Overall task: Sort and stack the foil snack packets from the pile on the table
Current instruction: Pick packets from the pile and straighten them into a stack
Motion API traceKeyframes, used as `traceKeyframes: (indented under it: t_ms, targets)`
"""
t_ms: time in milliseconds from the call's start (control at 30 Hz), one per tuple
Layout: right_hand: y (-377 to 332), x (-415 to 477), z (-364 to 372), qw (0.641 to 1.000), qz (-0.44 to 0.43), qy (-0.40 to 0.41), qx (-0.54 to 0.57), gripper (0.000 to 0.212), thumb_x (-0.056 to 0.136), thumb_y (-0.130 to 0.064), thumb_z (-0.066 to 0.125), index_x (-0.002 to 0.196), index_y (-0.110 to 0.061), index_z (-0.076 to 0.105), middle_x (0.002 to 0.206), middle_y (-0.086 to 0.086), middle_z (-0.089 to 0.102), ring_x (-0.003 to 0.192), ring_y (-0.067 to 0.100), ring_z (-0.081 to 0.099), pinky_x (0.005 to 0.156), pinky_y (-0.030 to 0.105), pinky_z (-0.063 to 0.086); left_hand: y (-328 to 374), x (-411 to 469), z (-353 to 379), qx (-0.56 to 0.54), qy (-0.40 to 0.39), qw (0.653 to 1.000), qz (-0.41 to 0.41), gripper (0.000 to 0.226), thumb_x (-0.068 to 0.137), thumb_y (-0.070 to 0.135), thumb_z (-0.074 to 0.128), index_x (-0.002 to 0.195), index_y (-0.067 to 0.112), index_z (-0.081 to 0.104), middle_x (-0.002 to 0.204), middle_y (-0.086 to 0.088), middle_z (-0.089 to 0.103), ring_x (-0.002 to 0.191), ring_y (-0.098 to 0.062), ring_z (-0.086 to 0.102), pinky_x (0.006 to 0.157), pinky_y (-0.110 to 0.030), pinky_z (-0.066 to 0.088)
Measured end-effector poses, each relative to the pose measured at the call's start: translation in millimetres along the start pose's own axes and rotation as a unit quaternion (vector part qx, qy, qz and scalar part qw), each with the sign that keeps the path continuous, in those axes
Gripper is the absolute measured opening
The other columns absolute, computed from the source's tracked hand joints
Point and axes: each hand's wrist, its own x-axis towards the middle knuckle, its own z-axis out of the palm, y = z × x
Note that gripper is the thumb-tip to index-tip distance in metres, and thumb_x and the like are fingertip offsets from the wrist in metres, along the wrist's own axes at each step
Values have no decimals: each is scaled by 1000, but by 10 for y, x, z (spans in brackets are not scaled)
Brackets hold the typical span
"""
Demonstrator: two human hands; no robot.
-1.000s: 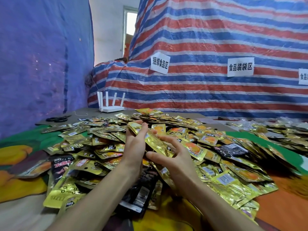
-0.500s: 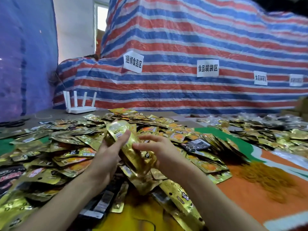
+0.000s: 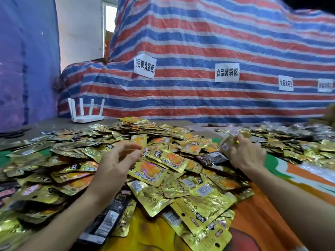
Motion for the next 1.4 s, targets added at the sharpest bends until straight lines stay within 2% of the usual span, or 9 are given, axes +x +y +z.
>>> traceKeyframes:
  t_ms: [200,367,500,567,767,933,1100,1233,1400]
  targets:
    - [-3,-74,224,995,16,-31,-88,47,99,-52,47,126,-15,58,137,30,49,130,45,40,109,59,32,203,53,-38,75,25,991,108,20,94,31,48,100,23,65,95,3,68,93,-12,65,83,-25,50]
    - [-255,-294,-8,995,-94,-36,29,53,94,-50,60,134,-16,59,145,22,46,136,39,36,112,61,26,417,149,-168,78,44,986,144,23,103,25,44,96,15,64,92,-6,66,86,-19,65,78,-28,53]
    - [-501,-620,-513,897,-306,-269,169,43,80,-66,64,111,-37,70,123,-9,65,101,-2,60,91,36,49,590,205,-428,127,13,987,98,23,106,19,44,95,15,64,91,-6,66,83,-20,65,78,-37,54]
    - [-569,-804,-740,862,-333,-348,160,55,70,-82,64,107,-41,69,110,-17,68,92,-3,63,83,31,54,627,178,-600,198,-40,977,61,18,102,24,52,96,14,65,91,-5,68,78,-13,66,71,-37,54]
    - [-631,-1353,-930,840,-320,-436,-51,132,37,-106,54,148,-39,34,143,-10,40,130,14,45,110,36,42,513,-227,-798,507,-205,834,-75,27,83,59,67,88,32,63,89,10,65,81,-6,62,71,-31,52]
    - [-737,-1556,-990,840,-333,-421,-81,105,67,-81,70,151,-30,33,146,0,44,131,19,45,106,32,41,370,-488,-513,547,-194,788,-206,85,70,93,40,104,17,57,92,0,59,79,-17,57,64,-32,46]
    - [-877,-1551,-1084,831,-343,-425,-105,88,75,-57,80,147,-22,44,142,3,55,124,23,55,101,38,50,301,-499,-187,674,-197,681,-208,128,61,101,34,145,4,39,142,-18,46,127,-36,48,97,-42,42]
    - [-867,-1515,-1049,811,-331,-469,-115,96,73,-39,82,155,-31,31,152,-3,37,132,21,48,104,40,49,363,-336,-150,635,-213,712,-211,68,71,82,62,85,16,55,94,1,61,82,-19,54,65,-31,40]
    - [-787,-1471,-1044,783,-331,-517,-99,110,72,-55,82,158,-44,14,164,-15,10,152,18,21,120,39,30,435,-285,-176,630,-225,718,-192,32,76,45,70,74,18,53,71,3,57,63,-14,53,51,-26,35]
